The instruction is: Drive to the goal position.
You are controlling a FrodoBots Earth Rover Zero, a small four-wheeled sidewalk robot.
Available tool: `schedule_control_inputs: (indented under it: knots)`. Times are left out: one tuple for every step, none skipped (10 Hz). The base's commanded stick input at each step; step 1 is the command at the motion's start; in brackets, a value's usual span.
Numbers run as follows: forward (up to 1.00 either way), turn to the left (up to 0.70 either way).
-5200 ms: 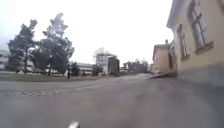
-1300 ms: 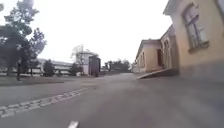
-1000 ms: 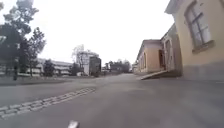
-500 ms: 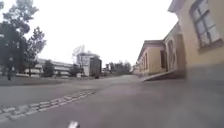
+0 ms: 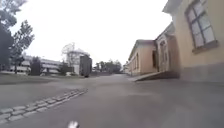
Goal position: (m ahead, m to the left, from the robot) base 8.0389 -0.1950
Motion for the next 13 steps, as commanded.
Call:
schedule_control_inputs:
  knots:
    - [1.00,0.00]
    - [1.00,0.00]
    - [1.00,0.00]
    - [1.00,0.00]
    - [1.00,0.00]
    - [1.00,0.00]
    - [1.00,0.00]
    - [1.00,0.00]
    - [1.00,0.00]
    - [1.00,0.00]
    - [1.00,0.00]
    - [1.00,0.00]
    - [1.00,0.00]
